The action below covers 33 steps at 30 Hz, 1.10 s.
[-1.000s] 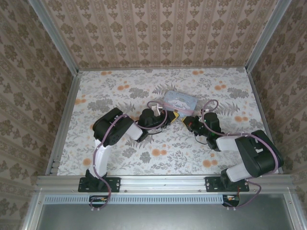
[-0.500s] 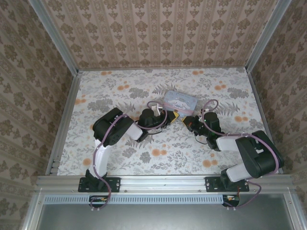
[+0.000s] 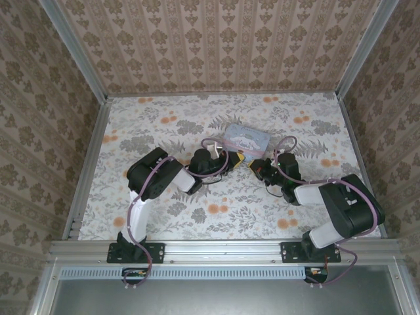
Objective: Unlock the padlock with the key
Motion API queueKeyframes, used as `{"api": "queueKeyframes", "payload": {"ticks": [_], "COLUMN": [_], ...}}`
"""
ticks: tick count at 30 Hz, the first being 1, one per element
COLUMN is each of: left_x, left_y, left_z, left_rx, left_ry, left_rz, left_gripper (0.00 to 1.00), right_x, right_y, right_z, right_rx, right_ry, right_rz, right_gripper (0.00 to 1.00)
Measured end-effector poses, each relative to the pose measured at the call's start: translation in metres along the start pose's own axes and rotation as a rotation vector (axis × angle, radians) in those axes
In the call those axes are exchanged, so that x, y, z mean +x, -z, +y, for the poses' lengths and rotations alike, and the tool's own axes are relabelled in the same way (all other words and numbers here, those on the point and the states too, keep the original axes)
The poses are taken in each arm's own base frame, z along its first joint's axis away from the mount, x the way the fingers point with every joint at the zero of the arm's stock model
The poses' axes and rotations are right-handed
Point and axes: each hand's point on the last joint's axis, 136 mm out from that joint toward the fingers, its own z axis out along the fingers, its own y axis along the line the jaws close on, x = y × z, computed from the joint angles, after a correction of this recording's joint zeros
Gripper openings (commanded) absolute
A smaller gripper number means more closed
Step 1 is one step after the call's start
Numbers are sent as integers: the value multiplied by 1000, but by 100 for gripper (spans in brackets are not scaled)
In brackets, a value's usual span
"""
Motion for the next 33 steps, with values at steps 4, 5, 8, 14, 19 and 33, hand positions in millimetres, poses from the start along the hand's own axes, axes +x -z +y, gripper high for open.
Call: {"api": "queueKeyframes", "payload": {"ticks": [4,5,8,14,19,33], "left_x": [-1,-1,-1,-2,-2,-4], "left_y": [0,0,0,0,0,1], "left_z": [0,0,0,0,1,1], "left_rx": [0,-1,-1,-1,-2,-3], "left_ry": [0,0,0,-1,0,0], "left_rz": [-3,-4,-4,-11,-12,-18], "left_gripper": [0,0,0,0,0,0], "right_x": [-1,-1,-1,-2,-2,-4], "right_y": [0,0,0,-1,-2,-2], "right_z": [1,1,2,3,4,8], "right_rx": [-3,-3,-4,-1,0,-4], "right_ry": [0,0,1,-1,-1,1], "right_rz": [-1,-1,-2,-1,0,-2], "right_gripper": [0,0,0,0,0,0]}}
